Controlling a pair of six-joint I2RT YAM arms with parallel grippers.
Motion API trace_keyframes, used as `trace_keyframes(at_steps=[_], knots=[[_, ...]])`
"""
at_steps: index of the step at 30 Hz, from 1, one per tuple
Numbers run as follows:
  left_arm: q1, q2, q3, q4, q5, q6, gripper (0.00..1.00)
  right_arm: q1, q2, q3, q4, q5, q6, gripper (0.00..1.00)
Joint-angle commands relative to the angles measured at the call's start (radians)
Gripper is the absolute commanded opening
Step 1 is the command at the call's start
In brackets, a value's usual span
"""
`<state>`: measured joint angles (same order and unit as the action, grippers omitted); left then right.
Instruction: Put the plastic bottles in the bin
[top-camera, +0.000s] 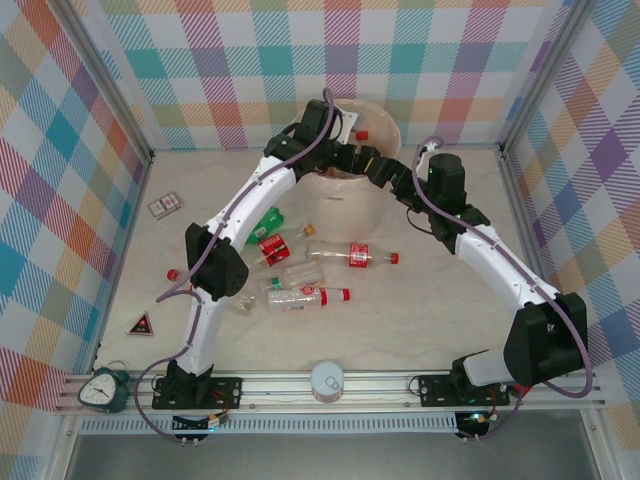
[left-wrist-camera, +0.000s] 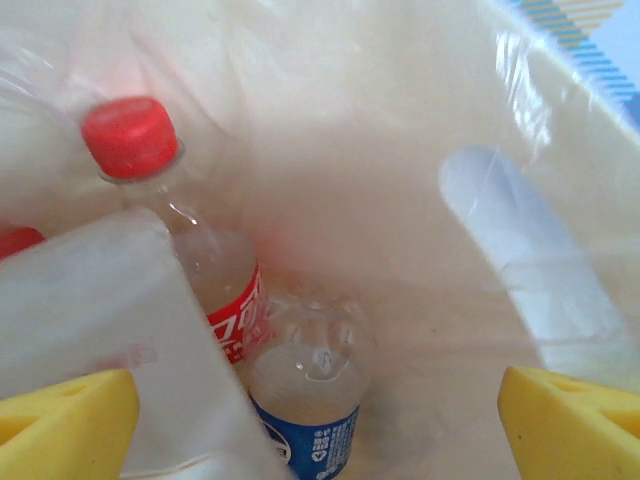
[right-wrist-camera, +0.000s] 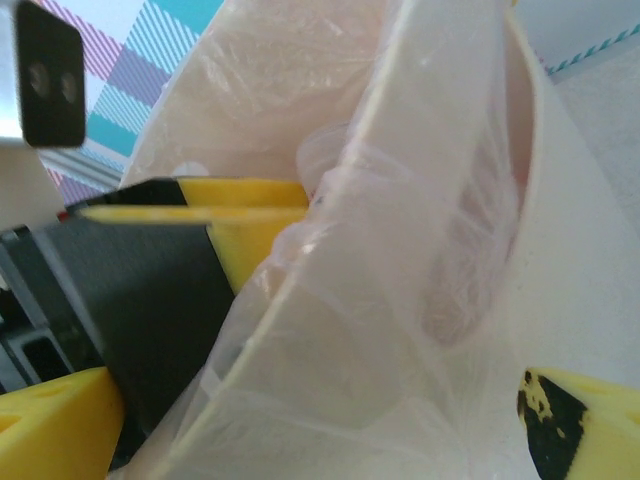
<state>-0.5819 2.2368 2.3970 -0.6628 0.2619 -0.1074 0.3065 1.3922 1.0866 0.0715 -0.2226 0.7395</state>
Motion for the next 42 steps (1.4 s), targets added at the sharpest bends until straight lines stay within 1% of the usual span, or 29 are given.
trace_keyframes(at_steps=[1,4,8,14,20,24,27,31,34,37,40,42], knots=[[0.005,-0.146,0.035,0.081,-0.026,-0.051,0.92,0.003,0.004,-0.005,-0.063,0.0,-0.022,0.99],[0.018,-0.195,0.029,0.043,-0.066,-0.045,0.92,0.002,-0.003,-0.01,-0.066,0.01,-0.027,0.99],[0.041,-0.313,-0.06,0.031,-0.115,-0.038,0.92,0.003,-0.009,-0.004,-0.087,0.03,-0.042,0.99],[0.099,-0.493,-0.232,0.078,-0.143,-0.066,0.95,0.004,0.007,0.002,-0.106,0.048,-0.048,0.99],[0.167,-0.618,-0.376,0.132,-0.183,-0.106,0.95,0.002,-0.018,-0.001,-0.075,0.013,-0.037,0.99],[0.247,-0.715,-0.493,0.122,-0.22,-0.193,0.94,0.004,-0.024,0.002,-0.083,0.012,-0.041,0.99],[0.331,-0.825,-0.656,0.103,-0.214,-0.275,0.94,0.002,-0.026,0.002,-0.084,0.015,-0.047,0.99],[0.415,-0.969,-0.896,0.036,-0.241,-0.322,0.95,0.002,-0.021,0.005,-0.081,0.006,-0.052,0.99],[0.454,-1.058,-1.031,-0.049,-0.255,-0.372,0.95,0.003,-0.016,0.009,-0.081,0.003,-0.058,0.99],[0.455,-1.138,-1.124,-0.15,-0.295,-0.422,0.93,0.002,-0.009,0.009,-0.077,-0.002,-0.059,0.99],[0.456,-1.213,-1.199,-0.247,-0.376,-0.472,0.89,0.002,0.0,0.01,-0.071,-0.007,-0.058,0.99],[0.457,-1.254,-1.249,-0.29,-0.412,-0.487,0.89,0.003,0.008,0.015,-0.071,-0.013,-0.059,0.99]])
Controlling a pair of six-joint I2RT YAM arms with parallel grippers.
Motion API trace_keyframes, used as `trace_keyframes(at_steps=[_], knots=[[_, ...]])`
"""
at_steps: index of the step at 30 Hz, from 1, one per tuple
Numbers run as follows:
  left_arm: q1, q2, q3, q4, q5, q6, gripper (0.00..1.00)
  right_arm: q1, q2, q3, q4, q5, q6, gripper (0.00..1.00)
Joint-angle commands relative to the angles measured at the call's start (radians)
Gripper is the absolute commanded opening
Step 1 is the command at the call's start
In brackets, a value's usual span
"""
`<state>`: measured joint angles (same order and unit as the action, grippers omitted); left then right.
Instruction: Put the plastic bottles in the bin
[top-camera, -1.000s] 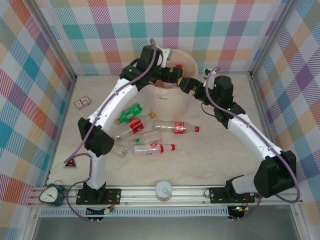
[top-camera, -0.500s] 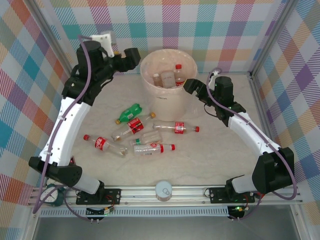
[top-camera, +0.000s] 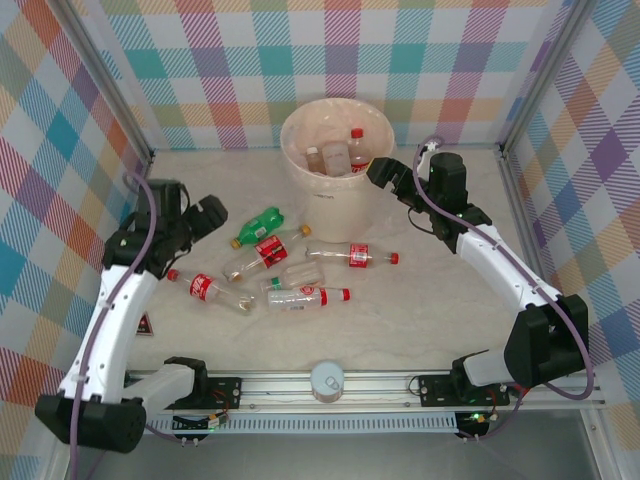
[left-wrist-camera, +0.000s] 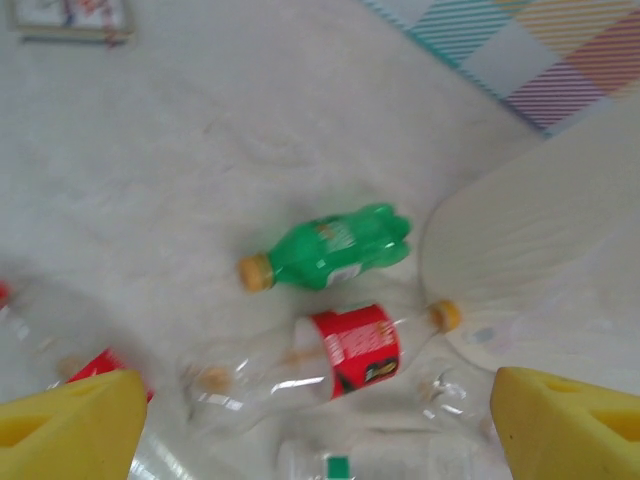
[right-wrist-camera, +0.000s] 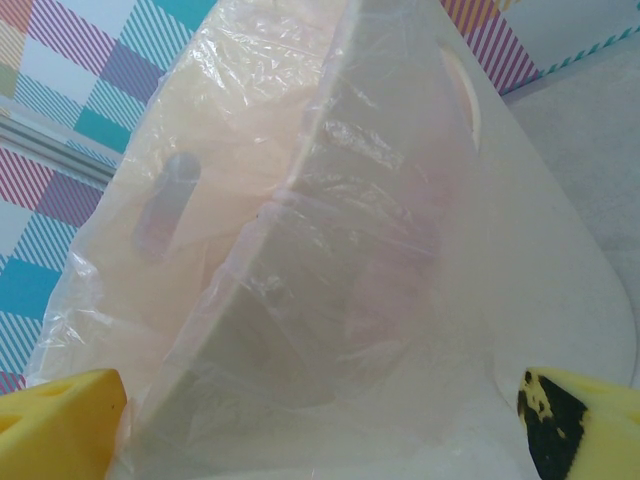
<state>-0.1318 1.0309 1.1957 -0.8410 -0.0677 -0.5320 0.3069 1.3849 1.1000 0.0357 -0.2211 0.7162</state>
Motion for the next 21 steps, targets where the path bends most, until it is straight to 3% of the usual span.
trace_keyframes(at_steps=[1,6,8,13,21], knots=[[0.009,-0.063,-0.075,-0.127,-0.093,-0.065,0.89,0.002,0.02,0.004,-0.034,-0.018,-0.036,0.99],[0.032,-0.07,-0.188,-0.14,-0.163,-0.06,0.86,0.002,0.035,0.009,-0.024,-0.038,-0.034,0.99],[0.057,-0.071,-0.24,-0.095,-0.17,-0.075,0.9,0.002,0.034,0.013,-0.026,-0.049,-0.033,0.99],[0.17,-0.023,-0.365,0.061,-0.016,-0.121,0.92,0.002,0.018,0.008,-0.03,-0.055,-0.035,0.99],[0.258,0.097,-0.443,0.203,0.075,-0.176,0.89,0.001,-0.007,0.018,-0.071,-0.05,-0.067,0.99]])
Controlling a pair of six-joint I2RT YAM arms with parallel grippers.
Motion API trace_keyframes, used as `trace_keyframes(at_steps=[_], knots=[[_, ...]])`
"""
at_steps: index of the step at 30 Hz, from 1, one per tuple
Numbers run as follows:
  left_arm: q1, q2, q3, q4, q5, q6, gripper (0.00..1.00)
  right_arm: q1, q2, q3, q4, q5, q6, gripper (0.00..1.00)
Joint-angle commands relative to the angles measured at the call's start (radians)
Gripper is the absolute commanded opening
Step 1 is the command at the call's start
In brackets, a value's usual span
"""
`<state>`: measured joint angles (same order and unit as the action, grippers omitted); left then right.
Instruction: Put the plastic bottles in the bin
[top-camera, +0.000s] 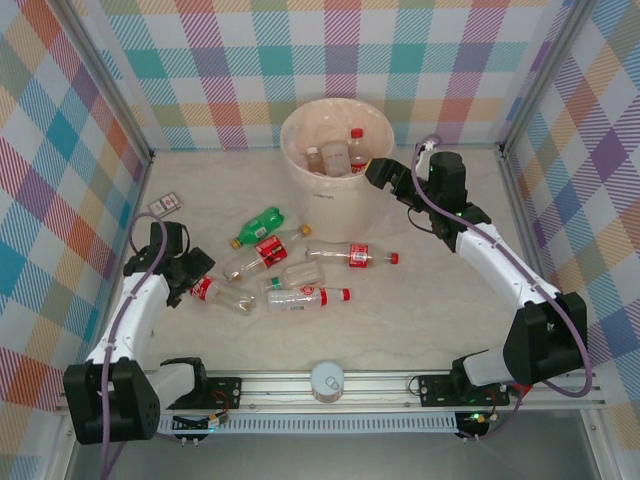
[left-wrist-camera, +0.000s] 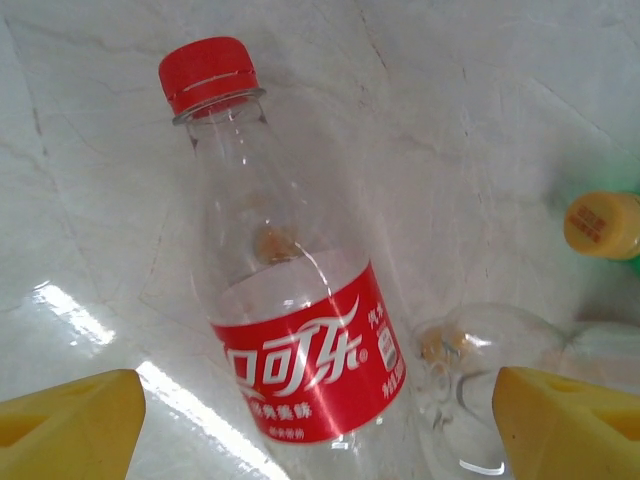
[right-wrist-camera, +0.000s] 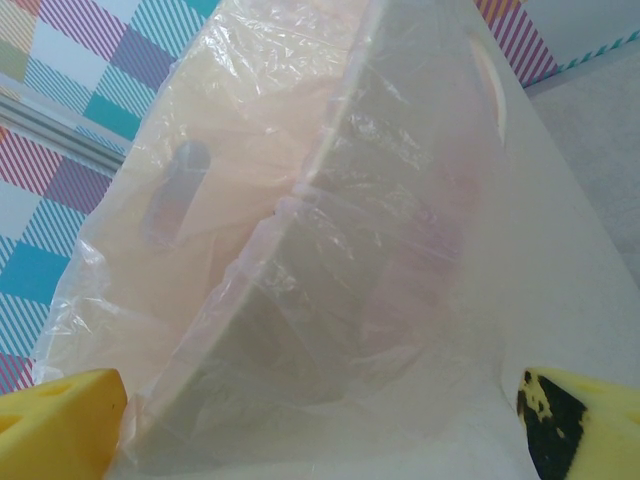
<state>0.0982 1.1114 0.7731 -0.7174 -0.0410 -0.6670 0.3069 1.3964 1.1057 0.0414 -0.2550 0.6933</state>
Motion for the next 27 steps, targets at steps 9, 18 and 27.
trace_keyframes(at_steps=[9,18,27], knots=[[0.045,0.088,-0.086,0.16,0.03,-0.091,0.89,0.001,-0.025,0.02,-0.11,-0.012,-0.075,0.99],[0.046,0.125,-0.151,0.261,0.006,-0.181,0.85,0.001,-0.019,0.021,-0.11,-0.02,-0.072,0.99],[0.047,0.231,-0.186,0.342,0.011,-0.194,0.76,0.0,-0.012,0.022,-0.111,-0.016,-0.075,0.99]])
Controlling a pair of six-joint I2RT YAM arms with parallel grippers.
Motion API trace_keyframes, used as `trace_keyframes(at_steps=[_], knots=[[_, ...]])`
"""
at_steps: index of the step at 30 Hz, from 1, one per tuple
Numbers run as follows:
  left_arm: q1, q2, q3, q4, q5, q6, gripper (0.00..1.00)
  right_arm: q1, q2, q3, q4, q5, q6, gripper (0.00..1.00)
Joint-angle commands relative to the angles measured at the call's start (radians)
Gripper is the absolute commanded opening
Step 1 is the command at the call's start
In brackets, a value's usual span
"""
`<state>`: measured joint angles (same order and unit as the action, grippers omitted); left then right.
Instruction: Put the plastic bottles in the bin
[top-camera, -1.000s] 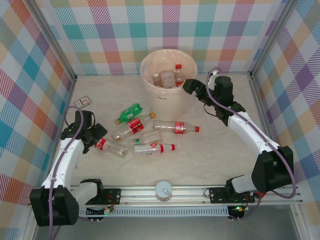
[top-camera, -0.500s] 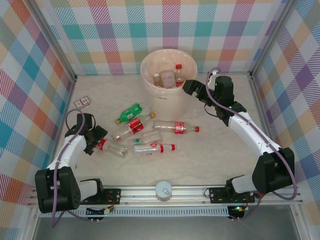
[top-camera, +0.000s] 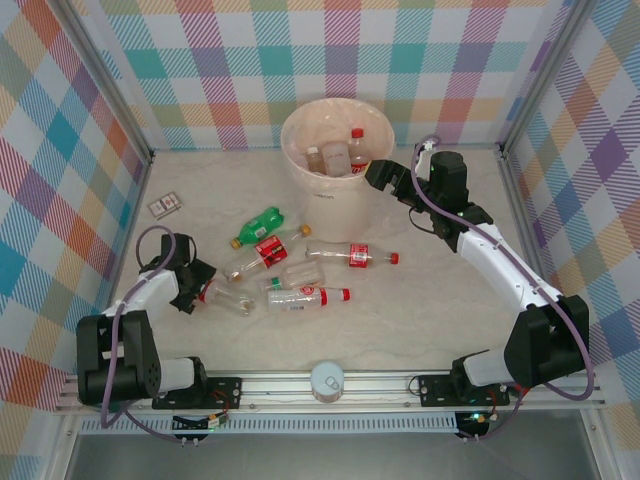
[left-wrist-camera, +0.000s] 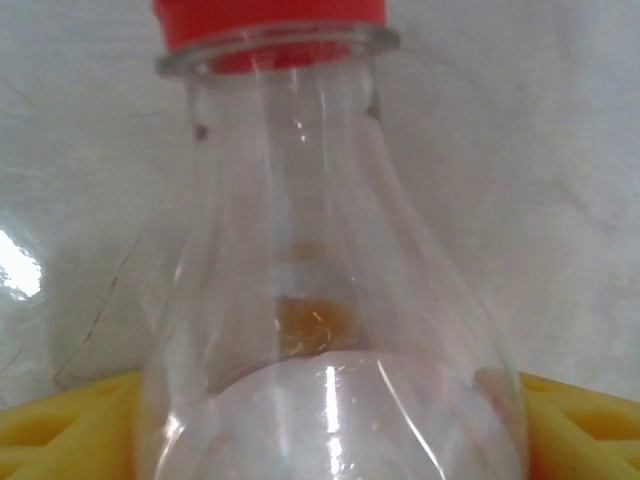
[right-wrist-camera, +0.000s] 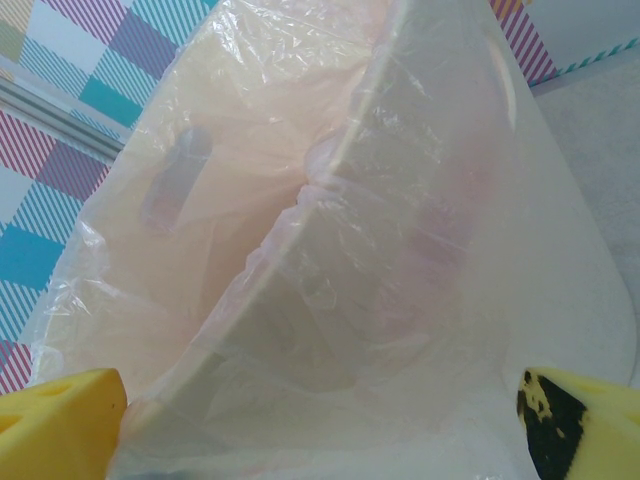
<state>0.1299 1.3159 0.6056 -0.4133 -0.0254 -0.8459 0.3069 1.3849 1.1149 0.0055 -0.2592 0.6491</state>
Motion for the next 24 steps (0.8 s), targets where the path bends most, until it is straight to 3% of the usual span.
trace_keyframes(at_steps=[1,10,17,24], knots=[[0.015,0.037,-0.018,0.04,-0.002,-0.015,0.73,0.001,-0.002,0.013,-0.077,-0.012,-0.034,0.99],[0.016,0.049,-0.007,0.042,0.001,-0.015,0.58,-0.004,0.001,0.016,-0.081,-0.005,-0.037,0.99],[0.015,0.03,0.012,0.011,0.014,-0.007,0.57,-0.005,-0.001,0.019,-0.083,-0.013,-0.039,0.99],[0.015,-0.118,0.086,-0.125,-0.057,0.026,0.57,-0.006,-0.014,0.012,-0.052,-0.056,-0.044,0.99]])
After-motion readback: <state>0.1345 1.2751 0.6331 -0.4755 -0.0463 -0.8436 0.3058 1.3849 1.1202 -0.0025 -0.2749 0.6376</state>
